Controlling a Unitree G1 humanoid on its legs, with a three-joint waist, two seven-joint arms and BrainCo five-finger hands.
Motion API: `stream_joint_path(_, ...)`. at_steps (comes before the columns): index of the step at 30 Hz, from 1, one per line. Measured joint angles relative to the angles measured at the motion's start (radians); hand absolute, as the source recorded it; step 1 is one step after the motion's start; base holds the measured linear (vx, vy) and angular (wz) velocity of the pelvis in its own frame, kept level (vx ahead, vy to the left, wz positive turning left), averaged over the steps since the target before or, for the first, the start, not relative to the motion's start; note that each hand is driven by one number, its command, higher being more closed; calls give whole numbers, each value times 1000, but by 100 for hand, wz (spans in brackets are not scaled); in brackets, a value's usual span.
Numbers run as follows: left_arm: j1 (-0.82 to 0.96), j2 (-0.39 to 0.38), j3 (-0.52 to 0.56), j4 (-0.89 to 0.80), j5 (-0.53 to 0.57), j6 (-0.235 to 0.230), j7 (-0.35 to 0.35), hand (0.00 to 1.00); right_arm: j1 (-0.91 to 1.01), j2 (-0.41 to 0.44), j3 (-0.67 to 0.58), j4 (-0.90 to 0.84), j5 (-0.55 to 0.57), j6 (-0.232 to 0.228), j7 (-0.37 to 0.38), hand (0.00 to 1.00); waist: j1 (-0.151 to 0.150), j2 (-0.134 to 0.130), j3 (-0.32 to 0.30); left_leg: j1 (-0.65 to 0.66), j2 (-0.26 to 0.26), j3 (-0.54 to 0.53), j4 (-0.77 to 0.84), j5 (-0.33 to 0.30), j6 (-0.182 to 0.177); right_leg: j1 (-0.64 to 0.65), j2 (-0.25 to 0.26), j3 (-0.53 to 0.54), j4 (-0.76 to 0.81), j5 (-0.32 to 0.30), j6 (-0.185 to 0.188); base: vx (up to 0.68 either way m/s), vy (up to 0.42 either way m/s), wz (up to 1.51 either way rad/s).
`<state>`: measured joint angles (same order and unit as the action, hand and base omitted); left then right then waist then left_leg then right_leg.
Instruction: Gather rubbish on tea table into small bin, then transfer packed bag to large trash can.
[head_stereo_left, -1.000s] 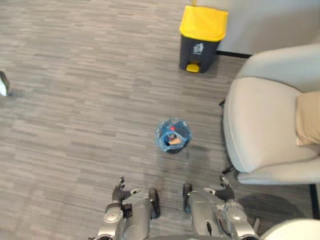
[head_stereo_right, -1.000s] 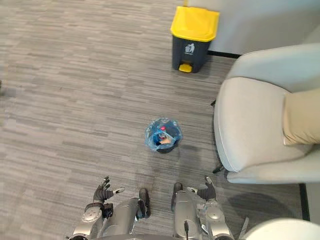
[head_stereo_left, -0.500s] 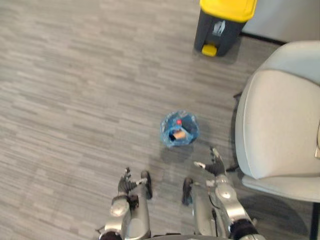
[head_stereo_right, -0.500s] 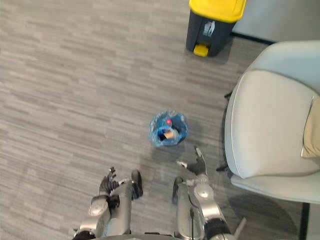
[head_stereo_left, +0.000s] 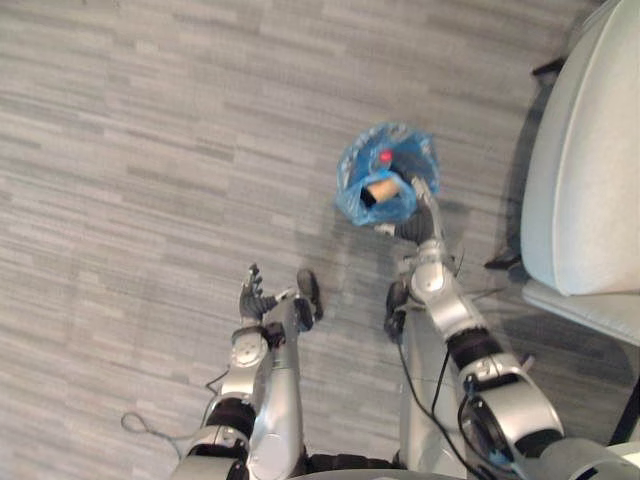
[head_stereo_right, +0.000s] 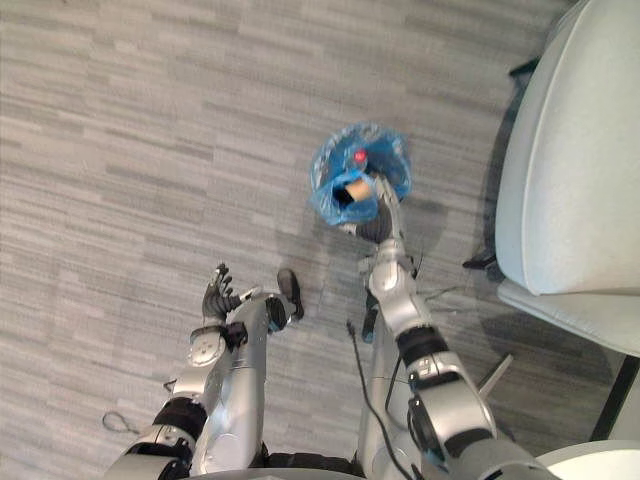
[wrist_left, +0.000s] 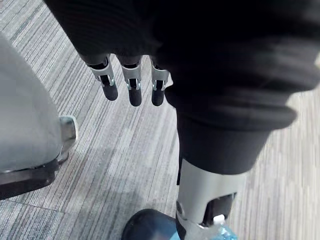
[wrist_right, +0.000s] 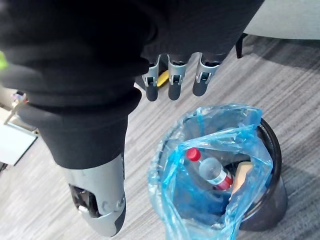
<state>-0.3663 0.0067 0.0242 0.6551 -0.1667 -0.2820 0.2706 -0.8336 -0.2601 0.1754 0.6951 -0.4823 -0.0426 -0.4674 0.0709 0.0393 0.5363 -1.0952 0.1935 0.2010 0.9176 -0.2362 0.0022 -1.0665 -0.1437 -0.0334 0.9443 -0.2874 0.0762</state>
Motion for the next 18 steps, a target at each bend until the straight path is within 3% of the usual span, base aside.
stream_joint_path(6,-33,26,1,-102,-30,-31,19,0,-101,-68,69,126,-1,31,-8,0,6,1,6,-177,-5,-14,76,11,16,-183,-17,8,116,-17,6,-101,-65,12)
stream_joint_path(7,-37,33,1,-116,-39,-36,19,0,-112,-74,75,149,-1,33,-7,100,9,1,6,-198,-6,-17,78,17,15,-204,-18,7,121,-18,6,-103,-53,9)
stream_joint_path(14,-50,51,-5,-171,-74,-48,14,0,-206,-136,163,234,-1,48,59,100,48,3,6,-282,-27,-22,76,57,23,-296,-39,5,156,-12,-7,-65,-16,14)
stream_joint_path(18,-47,52,-13,-173,-79,-49,12,0,-222,-173,188,222,35,26,71,100,48,3,6,-281,-34,-23,67,62,25,-296,-47,2,152,-12,-7,-20,15,6)
